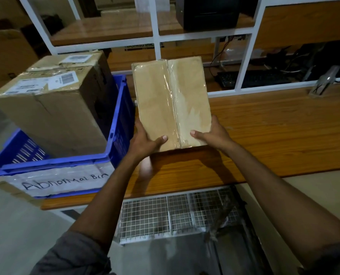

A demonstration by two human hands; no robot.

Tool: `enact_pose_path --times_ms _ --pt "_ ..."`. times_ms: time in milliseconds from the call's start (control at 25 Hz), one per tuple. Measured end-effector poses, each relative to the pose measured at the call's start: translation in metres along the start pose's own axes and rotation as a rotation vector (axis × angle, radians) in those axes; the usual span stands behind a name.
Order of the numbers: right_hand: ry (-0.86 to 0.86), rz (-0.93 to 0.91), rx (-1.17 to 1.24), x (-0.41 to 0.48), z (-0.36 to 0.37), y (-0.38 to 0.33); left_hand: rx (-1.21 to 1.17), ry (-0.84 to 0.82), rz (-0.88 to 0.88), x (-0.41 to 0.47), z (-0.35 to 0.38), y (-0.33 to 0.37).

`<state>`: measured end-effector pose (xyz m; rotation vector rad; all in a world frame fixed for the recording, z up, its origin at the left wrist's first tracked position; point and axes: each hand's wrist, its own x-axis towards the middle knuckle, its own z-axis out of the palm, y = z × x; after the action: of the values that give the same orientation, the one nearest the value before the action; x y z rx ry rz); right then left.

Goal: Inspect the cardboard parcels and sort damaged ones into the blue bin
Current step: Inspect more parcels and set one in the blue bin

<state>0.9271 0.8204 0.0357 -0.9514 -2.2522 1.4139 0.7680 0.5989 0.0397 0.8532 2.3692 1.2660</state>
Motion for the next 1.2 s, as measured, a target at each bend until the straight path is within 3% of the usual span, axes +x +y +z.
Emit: enact_pose_path --times_ms 280,800,1080,1200 --pt "-0.18 0.0 -0.056 0.009 -0.01 0.004 0.01 -0.086 0.096 0.002 -0.001 -0.019" --pt "-0.002 -0.149 0.048 -0.015 -0.027 -0.022 0.189 0.203 0.164 -0.006 -0.011 0.022" --pt "0.046 -0.255 0.179 -0.022 -0.037 -0.046 -0.132 0.08 0.115 -0.006 -0.003 0.017" --pt "0.05 -0.333 0.09 -0.03 -0.034 -0.057 -0.261 0.026 0.048 -0.01 0.008 0.01"
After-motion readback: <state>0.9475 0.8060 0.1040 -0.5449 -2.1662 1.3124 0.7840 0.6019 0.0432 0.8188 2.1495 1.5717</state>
